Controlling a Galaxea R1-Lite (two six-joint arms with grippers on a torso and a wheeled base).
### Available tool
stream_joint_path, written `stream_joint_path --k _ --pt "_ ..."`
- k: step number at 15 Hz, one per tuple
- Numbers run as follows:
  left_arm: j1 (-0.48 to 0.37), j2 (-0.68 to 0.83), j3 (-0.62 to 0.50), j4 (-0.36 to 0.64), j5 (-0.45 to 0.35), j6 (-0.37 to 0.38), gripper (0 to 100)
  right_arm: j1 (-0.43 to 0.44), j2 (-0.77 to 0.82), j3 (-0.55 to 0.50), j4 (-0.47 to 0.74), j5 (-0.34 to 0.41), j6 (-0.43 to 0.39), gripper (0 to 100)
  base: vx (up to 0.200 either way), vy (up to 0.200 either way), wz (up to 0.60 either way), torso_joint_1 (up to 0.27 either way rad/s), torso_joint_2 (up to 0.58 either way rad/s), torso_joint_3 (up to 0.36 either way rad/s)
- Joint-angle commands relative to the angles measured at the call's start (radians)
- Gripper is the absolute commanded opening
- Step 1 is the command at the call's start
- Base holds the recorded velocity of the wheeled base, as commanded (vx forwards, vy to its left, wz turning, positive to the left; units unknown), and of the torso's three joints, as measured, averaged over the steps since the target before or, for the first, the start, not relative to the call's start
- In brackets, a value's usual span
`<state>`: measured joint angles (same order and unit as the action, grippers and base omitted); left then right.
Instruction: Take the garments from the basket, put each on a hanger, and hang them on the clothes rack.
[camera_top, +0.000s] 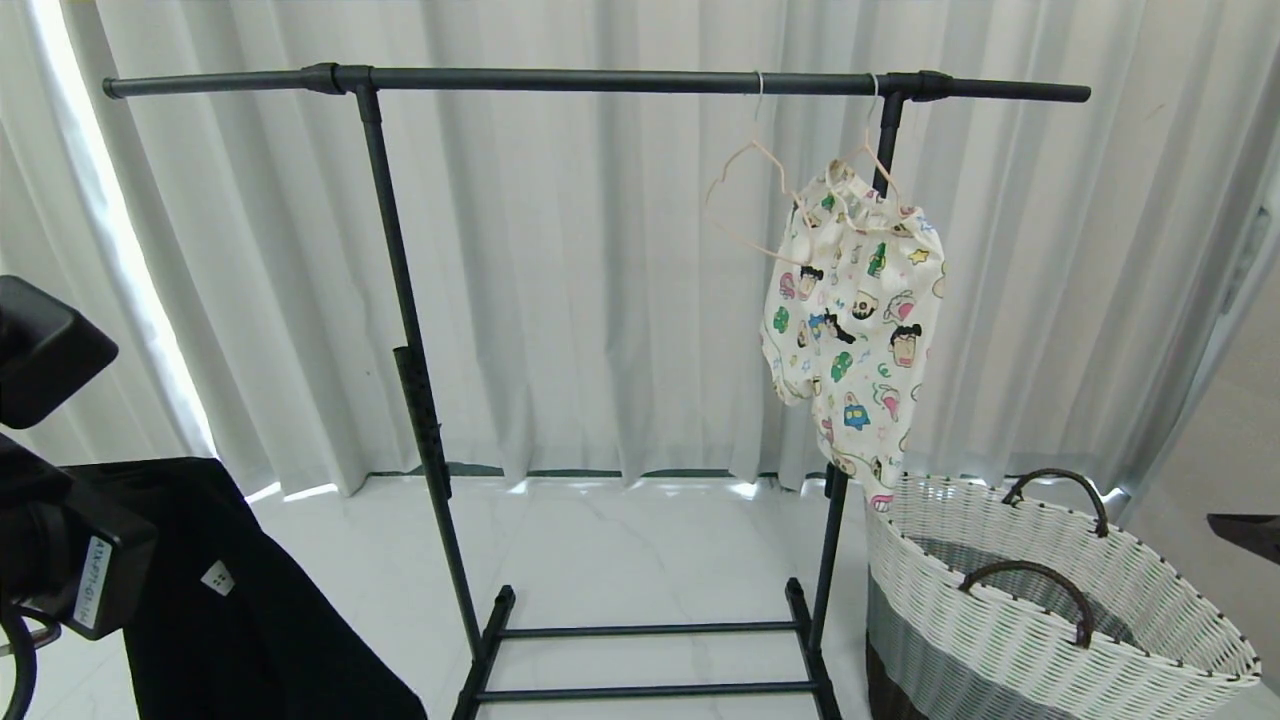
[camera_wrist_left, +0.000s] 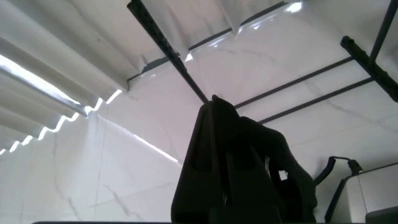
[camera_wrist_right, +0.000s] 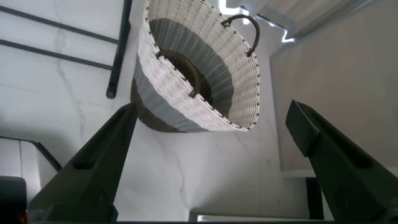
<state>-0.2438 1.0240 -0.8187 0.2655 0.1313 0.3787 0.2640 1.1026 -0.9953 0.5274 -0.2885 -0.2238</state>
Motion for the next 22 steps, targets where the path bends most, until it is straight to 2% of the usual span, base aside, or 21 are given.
stream_joint_path --k 1,9,22 --pt "0.000 -0.007 0.001 0.000 0.001 0.000 0 0.000 -0.006 0.001 -0.007 0.011 0.001 100 0.000 0.000 0.00 0.000 0.00 0.000" --pt "0.000 -0.005 0.009 0.000 0.001 -0.001 0 0.000 -0.010 0.000 -0.040 0.055 0.006 100 0.000 0.000 0.00 0.012 -0.04 -0.046" --pt "-0.008 -0.007 0.012 0.000 0.001 0.000 0 -0.002 -0.009 0.000 -0.055 0.091 0.006 100 0.000 0.000 0.00 0.182 -0.47 -0.280"
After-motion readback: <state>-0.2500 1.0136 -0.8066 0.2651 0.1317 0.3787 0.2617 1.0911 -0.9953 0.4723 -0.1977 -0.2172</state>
